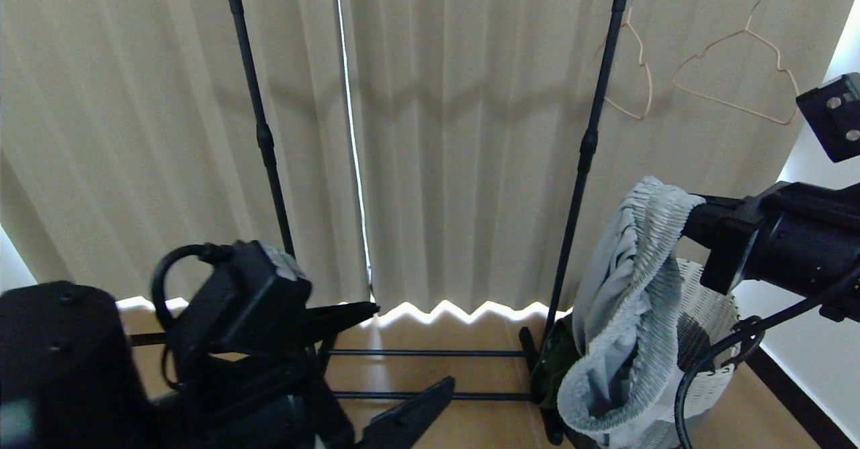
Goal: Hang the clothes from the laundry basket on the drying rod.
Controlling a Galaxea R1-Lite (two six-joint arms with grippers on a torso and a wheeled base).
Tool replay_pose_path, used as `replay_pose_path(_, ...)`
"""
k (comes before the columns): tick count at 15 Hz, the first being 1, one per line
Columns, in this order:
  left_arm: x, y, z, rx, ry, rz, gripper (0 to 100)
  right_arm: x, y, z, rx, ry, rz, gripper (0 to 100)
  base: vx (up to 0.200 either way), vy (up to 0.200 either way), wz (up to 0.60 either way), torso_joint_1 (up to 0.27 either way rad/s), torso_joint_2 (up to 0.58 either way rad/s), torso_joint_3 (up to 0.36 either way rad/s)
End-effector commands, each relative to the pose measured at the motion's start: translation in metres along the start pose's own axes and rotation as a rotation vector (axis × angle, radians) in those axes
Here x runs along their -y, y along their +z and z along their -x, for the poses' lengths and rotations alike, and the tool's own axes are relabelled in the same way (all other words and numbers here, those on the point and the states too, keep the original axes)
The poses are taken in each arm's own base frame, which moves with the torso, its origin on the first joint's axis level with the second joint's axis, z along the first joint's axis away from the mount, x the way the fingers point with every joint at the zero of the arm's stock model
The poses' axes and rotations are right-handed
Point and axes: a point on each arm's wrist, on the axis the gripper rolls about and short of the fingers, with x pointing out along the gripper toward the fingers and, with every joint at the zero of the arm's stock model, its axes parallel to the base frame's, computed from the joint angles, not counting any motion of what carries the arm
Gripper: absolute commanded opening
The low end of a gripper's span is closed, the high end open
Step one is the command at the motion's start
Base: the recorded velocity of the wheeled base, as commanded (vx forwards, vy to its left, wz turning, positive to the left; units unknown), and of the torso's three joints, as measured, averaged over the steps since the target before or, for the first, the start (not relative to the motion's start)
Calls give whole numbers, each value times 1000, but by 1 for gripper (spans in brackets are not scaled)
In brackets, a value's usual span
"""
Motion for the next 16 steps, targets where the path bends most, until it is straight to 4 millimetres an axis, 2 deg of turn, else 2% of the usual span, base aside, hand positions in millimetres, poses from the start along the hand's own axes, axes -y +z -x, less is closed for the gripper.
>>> replay_pose_path(1, 22, -23, -50, -78, -47, -7, 100, -3, 3, -1, 14, 25, -15, 0, 0, 0, 0, 0, 0, 0)
replay_pose_path(2, 30, -26, -66, -90, -66, 14, 100, -6, 4, -1, 21, 43, -37, 0, 0, 0, 0, 0, 0, 0)
replay_pose_path(5, 53, -27, -91, -95, -125, 42, 100, -15, 9, 2, 60, 87, -42, 0, 0, 0, 0, 0, 0, 0)
replay_pose_path(9, 63, -45, -132, -136, -35, 51, 100, -16, 14, 6, 114, 98, -46, 0, 0, 0, 0, 0, 0, 0)
replay_pose_path(16, 34, -47, -148, -129, 81, 119, 100, -26, 18, 22, 142, 161, -44, 0, 0, 0, 0, 0, 0, 0)
